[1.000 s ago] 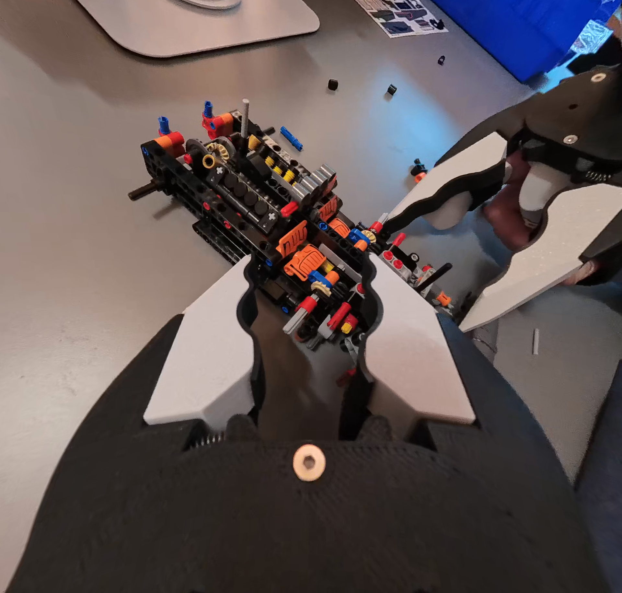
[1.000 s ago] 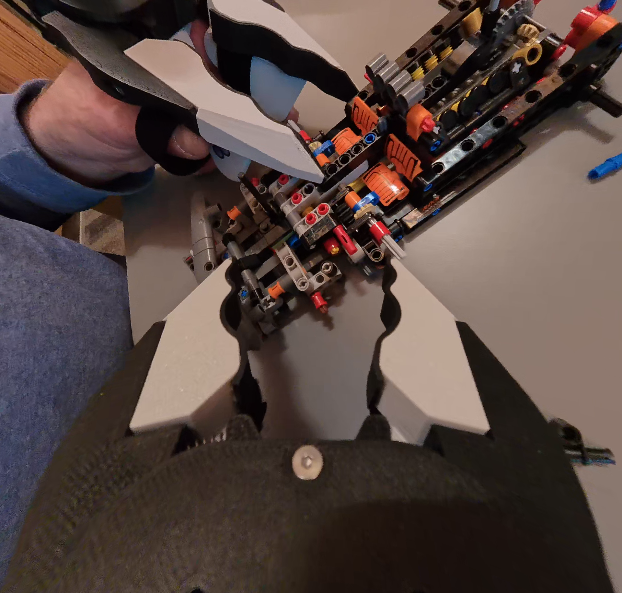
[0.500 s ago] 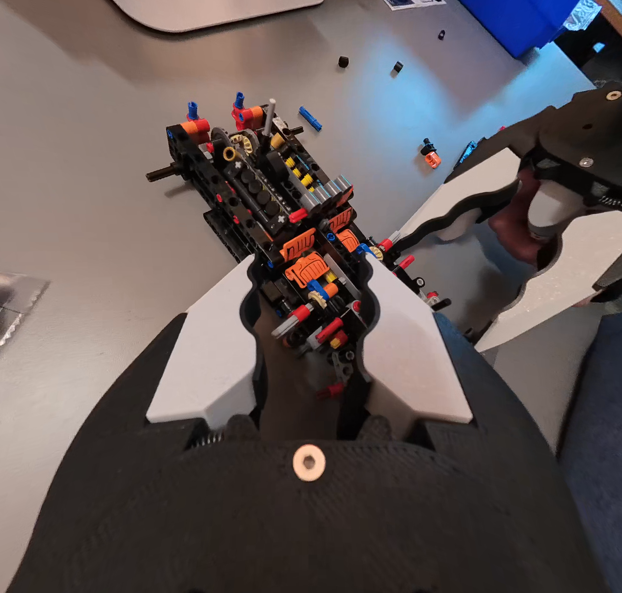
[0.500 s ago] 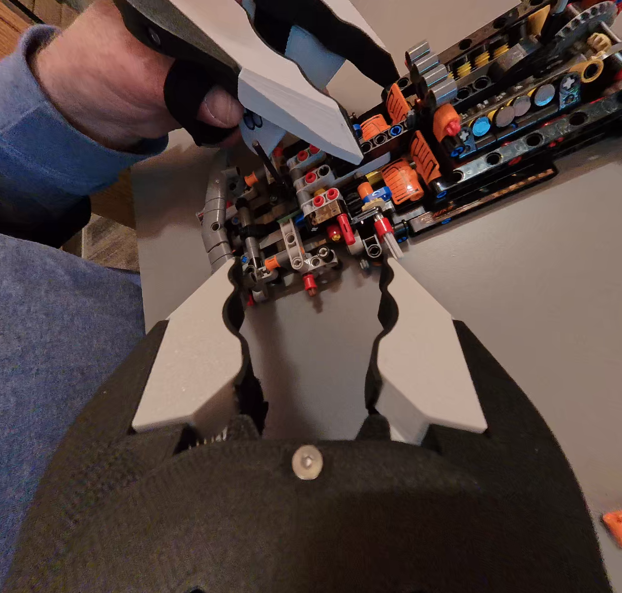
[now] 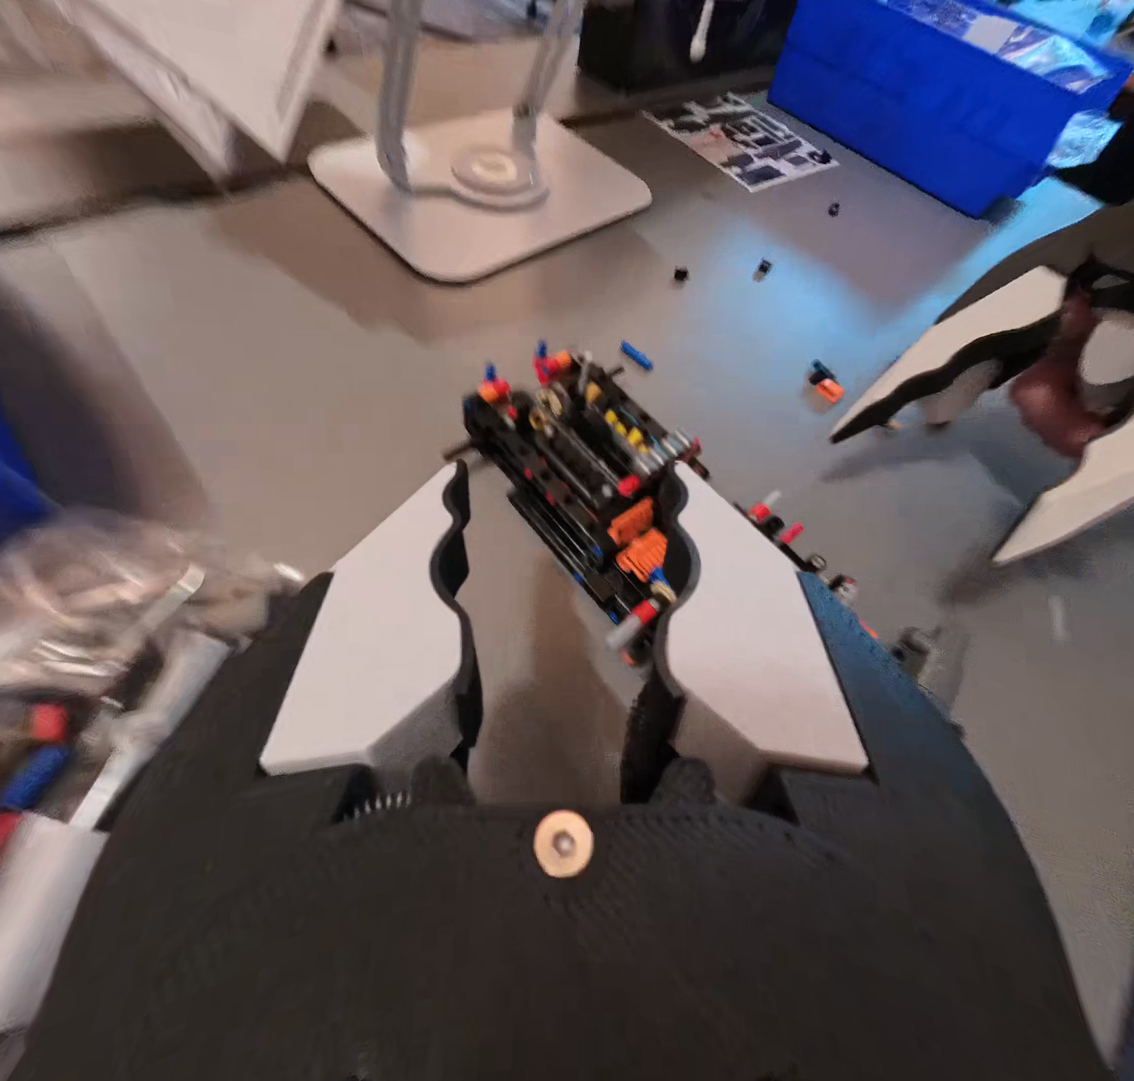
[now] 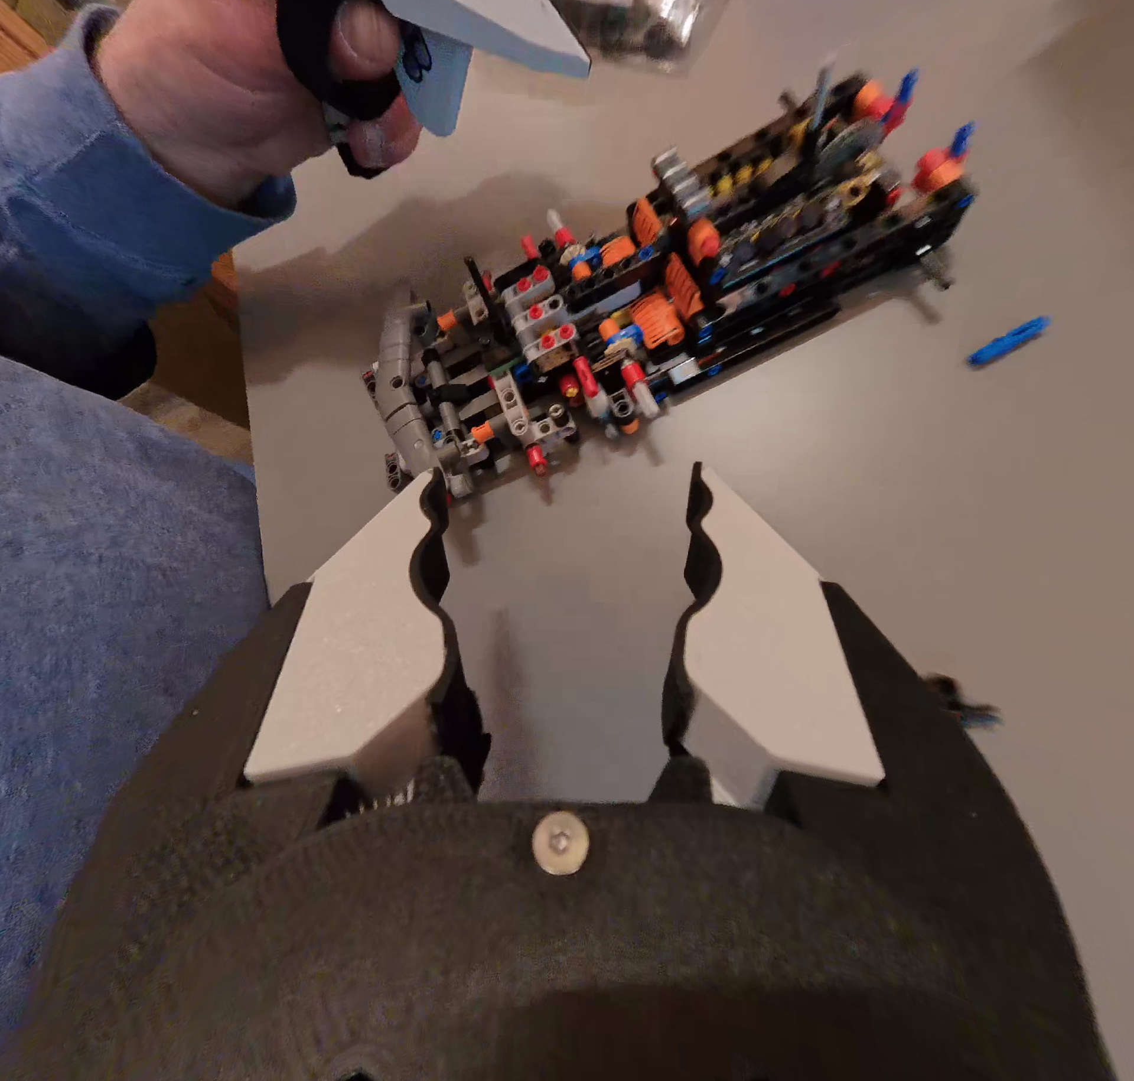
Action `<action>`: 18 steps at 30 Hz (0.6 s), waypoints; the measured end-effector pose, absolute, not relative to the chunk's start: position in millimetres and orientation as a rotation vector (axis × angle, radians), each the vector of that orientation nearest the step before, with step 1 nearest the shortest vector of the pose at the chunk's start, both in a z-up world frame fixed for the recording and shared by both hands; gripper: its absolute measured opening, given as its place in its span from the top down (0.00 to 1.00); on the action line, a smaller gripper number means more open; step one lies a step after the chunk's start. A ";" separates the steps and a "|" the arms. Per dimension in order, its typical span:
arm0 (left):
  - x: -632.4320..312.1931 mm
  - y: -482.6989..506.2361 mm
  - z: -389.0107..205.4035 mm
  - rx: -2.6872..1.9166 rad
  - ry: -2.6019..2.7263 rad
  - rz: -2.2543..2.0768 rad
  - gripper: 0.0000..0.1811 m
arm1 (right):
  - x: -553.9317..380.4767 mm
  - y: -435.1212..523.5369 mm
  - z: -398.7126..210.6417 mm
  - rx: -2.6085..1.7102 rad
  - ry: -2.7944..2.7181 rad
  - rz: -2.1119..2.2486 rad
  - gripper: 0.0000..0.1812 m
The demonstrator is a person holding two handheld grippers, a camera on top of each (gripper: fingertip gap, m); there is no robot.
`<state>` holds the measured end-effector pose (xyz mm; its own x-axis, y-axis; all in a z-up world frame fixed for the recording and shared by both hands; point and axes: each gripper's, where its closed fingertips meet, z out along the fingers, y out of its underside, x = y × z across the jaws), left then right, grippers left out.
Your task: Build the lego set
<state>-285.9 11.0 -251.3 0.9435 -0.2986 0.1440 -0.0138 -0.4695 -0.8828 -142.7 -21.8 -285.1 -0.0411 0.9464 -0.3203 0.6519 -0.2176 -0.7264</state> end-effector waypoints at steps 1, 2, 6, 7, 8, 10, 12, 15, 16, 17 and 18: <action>-289.1 18.8 -240.0 -2.016 0.267 -0.262 0.67 | -140.0 -15.5 -277.3 -1.860 -1.683 1.118 0.57; -291.6 28.5 -229.6 -2.006 0.317 -0.180 0.67 | -137.4 -10.2 -269.7 -1.841 -1.687 1.103 0.58; -288.5 83.8 -181.8 -1.907 0.530 0.085 0.65 | -128.2 11.3 -246.2 -1.799 -1.687 1.006 0.57; -289.7 100.8 -171.7 -1.865 0.554 0.143 0.65 | -125.4 16.5 -242.2 -1.793 -1.677 0.979 0.58; -292.4 117.6 -165.8 -1.833 0.575 0.195 0.64 | -122.5 20.6 -238.7 -1.792 -1.662 0.966 0.58; -304.2 148.0 -156.9 -1.787 0.548 0.301 0.64 | -116.6 26.2 -233.8 -1.798 -1.621 0.969 0.58; -314.2 169.7 -152.2 -1.750 0.546 0.427 0.65 | -109.7 30.2 -233.6 -1.814 -1.585 0.967 0.59; -327.7 194.1 -153.0 -1.665 0.600 0.611 0.72 | -99.9 32.8 -238.9 -1.844 -1.563 0.967 0.59; -332.5 200.9 -158.4 -1.670 0.610 0.634 0.75 | -97.3 33.8 -240.9 -1.853 -1.562 0.968 0.59; -334.3 205.2 -164.6 -1.682 0.630 0.637 0.78 | -95.2 35.4 -242.4 -1.859 -1.559 0.967 0.59; -335.1 206.9 -166.9 -1.678 0.649 0.647 0.79 | -93.5 37.4 -243.2 -1.863 -1.556 0.967 0.59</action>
